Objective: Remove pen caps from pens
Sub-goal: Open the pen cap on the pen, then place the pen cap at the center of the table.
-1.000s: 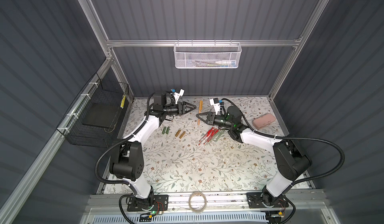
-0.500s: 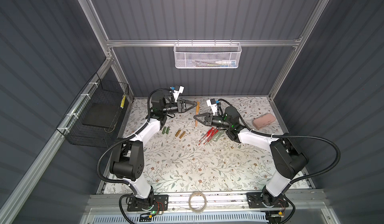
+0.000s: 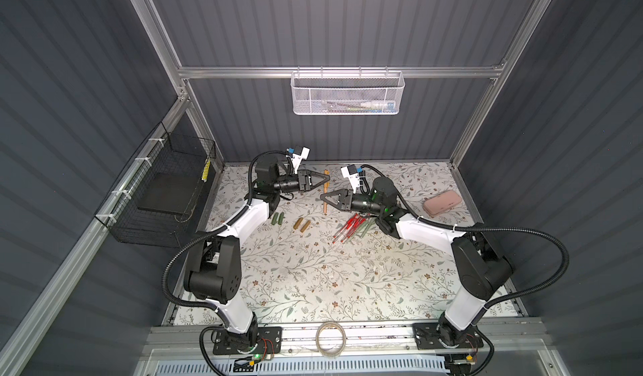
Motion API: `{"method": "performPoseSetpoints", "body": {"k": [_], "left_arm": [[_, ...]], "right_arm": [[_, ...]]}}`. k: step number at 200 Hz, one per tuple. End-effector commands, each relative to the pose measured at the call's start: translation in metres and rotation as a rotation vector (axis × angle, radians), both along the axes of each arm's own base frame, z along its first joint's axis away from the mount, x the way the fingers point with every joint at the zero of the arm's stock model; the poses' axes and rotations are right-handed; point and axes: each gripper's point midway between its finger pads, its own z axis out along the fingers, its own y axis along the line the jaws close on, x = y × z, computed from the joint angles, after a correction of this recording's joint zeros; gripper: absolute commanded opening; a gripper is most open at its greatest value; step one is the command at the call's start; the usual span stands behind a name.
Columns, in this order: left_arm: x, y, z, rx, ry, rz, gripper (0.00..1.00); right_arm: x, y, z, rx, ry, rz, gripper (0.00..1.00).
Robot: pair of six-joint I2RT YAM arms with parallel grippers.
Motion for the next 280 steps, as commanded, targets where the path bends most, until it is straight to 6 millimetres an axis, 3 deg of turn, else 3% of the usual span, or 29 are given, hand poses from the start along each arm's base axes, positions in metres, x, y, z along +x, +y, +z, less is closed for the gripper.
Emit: {"method": "performPoseSetpoints", "body": {"k": [1, 17, 55, 76, 120, 122, 130, 161, 188, 219, 280], "left_arm": [[-0.003, -0.002, 0.002, -0.002, -0.025, -0.006, 0.13], [-0.002, -0.002, 0.002, -0.004, -0.031, -0.002, 0.00], [0.001, 0.000, 0.009, -0.013, -0.044, 0.004, 0.00], [0.010, 0.011, 0.016, -0.022, -0.058, 0.032, 0.00], [0.066, 0.061, 0.052, -0.044, -0.123, 0.220, 0.00], [0.069, 0.063, 0.062, -0.049, -0.146, 0.226, 0.00], [0.078, 0.070, 0.072, -0.048, -0.163, 0.244, 0.00], [0.092, 0.084, 0.094, 0.006, -0.259, 0.312, 0.00], [0.091, 0.084, 0.087, 0.015, -0.238, 0.319, 0.00], [0.085, 0.085, 0.066, 0.094, -0.211, 0.316, 0.00], [0.048, 0.089, -0.006, 0.316, -0.111, 0.307, 0.00]], "right_arm": [[-0.004, 0.006, 0.009, 0.011, -0.042, 0.026, 0.00], [-0.003, 0.007, 0.005, 0.005, -0.038, 0.024, 0.00], [-0.006, 0.005, -0.010, 0.002, -0.007, 0.015, 0.00], [-0.014, 0.007, -0.023, 0.005, 0.020, 0.026, 0.00], [-0.035, 0.015, -0.050, -0.002, 0.066, 0.059, 0.00], [-0.035, 0.015, -0.051, -0.002, 0.069, 0.060, 0.00], [-0.038, 0.013, -0.053, 0.002, 0.074, 0.060, 0.00], [-0.044, 0.005, -0.059, -0.014, 0.068, 0.050, 0.00], [-0.047, -0.002, -0.058, -0.012, 0.060, 0.031, 0.00], [-0.043, -0.018, -0.061, -0.023, 0.067, -0.014, 0.00], [-0.030, -0.087, -0.060, -0.129, 0.033, -0.216, 0.00]]}}
